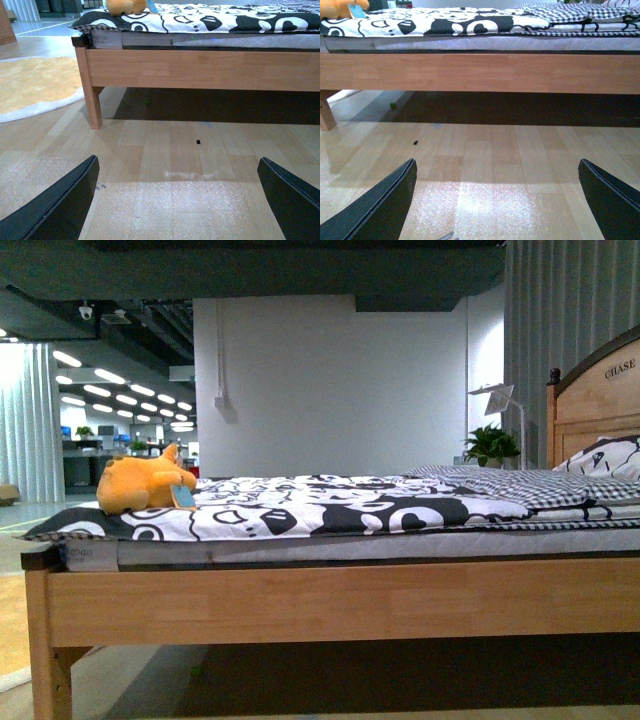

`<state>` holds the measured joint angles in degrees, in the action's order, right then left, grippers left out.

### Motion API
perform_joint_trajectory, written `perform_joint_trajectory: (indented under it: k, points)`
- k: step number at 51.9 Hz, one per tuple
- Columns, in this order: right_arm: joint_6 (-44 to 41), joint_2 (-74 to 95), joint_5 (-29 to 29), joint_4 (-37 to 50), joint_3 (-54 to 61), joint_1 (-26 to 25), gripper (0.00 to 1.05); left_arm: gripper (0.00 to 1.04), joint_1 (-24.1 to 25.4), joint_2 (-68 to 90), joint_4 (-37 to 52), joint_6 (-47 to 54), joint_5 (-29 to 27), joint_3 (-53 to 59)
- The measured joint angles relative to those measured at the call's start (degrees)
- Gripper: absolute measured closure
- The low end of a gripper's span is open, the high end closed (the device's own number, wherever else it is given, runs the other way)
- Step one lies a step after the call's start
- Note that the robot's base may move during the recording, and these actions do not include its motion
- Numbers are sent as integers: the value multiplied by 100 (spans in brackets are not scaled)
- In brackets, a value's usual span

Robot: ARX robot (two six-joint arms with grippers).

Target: Put away toys

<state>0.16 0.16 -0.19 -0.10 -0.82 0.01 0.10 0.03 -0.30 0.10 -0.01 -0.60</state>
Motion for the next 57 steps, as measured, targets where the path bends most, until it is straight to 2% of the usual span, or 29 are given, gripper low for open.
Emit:
perform_joint_trajectory:
  k: [57]
  points:
    - [0, 0, 0, 0, 0, 0, 7, 6, 0, -2, 0, 0, 0, 0]
